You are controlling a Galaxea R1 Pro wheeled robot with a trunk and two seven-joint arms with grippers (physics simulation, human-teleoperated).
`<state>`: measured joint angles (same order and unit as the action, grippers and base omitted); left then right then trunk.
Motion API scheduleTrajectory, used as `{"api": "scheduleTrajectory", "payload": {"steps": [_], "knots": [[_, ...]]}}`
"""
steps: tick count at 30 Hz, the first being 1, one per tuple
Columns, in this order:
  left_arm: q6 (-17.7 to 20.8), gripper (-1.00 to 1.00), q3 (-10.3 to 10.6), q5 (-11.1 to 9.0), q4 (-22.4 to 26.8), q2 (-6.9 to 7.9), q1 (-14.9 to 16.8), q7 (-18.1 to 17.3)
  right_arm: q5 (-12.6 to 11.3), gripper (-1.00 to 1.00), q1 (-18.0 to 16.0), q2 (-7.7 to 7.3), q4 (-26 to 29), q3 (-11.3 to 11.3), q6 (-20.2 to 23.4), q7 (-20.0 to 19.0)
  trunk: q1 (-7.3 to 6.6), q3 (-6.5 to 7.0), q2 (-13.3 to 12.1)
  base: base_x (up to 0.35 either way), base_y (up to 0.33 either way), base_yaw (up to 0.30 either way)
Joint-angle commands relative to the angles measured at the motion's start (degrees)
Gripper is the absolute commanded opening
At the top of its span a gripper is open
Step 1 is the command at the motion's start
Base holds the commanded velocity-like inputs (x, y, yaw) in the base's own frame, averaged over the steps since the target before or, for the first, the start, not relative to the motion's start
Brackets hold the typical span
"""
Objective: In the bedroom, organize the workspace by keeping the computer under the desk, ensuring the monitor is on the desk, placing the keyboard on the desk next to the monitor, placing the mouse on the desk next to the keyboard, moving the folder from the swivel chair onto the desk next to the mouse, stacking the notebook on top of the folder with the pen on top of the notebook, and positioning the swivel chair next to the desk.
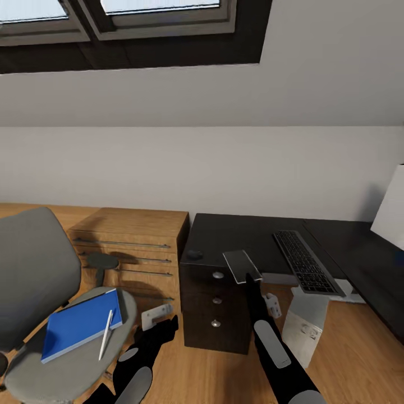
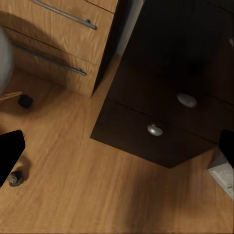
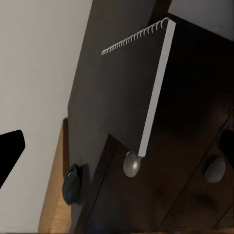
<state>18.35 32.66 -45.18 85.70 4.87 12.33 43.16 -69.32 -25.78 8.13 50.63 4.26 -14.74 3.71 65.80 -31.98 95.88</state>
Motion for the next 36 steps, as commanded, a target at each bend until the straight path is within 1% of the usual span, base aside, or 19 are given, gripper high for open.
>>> {"api": "scheduleTrajectory", "payload": {"steps": [1, 21, 24, 27, 30, 31, 34, 35, 36], "knots": [[0.16, 1.00, 0.12, -0.28, 0.08, 0.05, 0.07, 0.41, -0.46, 1.00, -0.02, -0.04, 0.03, 0.22, -0.38, 0.24, -0.04, -0.06, 0.04, -0.335, 0.000, 0.000], [0.16, 1.00, 0.15, -0.34, -0.21, 0.00, 0.07, 0.35, -0.38, 1.00, -0.04, -0.08, -0.10, 0.37, -0.06, 0.21, -0.04, -0.06, 0.04, -0.327, -0.004, 0.000], [0.15, 1.00, 0.18, -0.33, -0.73, -0.10, 0.07, 0.35, -0.32, 1.00, -0.03, -0.47, -0.13, 0.59, 0.01, 0.14, -0.04, -0.06, 0.04, -0.113, -0.012, 0.000], [0.18, 1.00, 0.19, -0.29, -1.29, -0.23, 0.07, 0.33, -0.05, 1.00, -0.02, -1.20, -0.25, 0.73, 0.01, 0.05, -0.04, -0.06, 0.04, -0.046, -0.005, 0.000], [0.19, 1.00, 0.25, -0.25, -3.28, -0.32, 0.07, 0.30, 0.93, 1.00, -0.04, -2.00, -0.75, 0.79, -0.03, -0.02, -0.70, 0.48, -1.17, -0.019, -0.002, 0.000], [0.16, 1.00, 0.33, -0.18, -5.06, -0.40, 0.07, 0.33, 1.79, 1.00, -0.05, -2.37, -1.17, 0.81, -0.03, -0.02, -0.92, 0.66, -1.57, -0.010, -0.001, 0.000], [0.13, 1.00, 0.40, -0.02, -7.80, -0.60, 0.07, 0.34, 3.45, 1.00, -0.05, -2.96, -2.41, 0.82, -0.10, -0.03, -1.58, 1.20, -2.77, -0.006, -0.001, 0.000], [0.13, 1.00, 0.40, 0.01, -8.58, -0.77, 0.07, 0.34, 4.12, 1.00, -0.05, -3.14, -3.02, 0.82, -0.12, -0.04, -1.80, 1.37, -3.17, -0.004, 0.000, 0.000], [0.07, 1.00, 0.39, 0.04, -9.91, -1.26, 0.07, 0.34, 5.62, 1.00, -0.04, -3.42, -4.30, 0.83, -0.15, -0.08, -2.02, 1.55, -3.57, -0.003, 0.000, 0.000]]}}
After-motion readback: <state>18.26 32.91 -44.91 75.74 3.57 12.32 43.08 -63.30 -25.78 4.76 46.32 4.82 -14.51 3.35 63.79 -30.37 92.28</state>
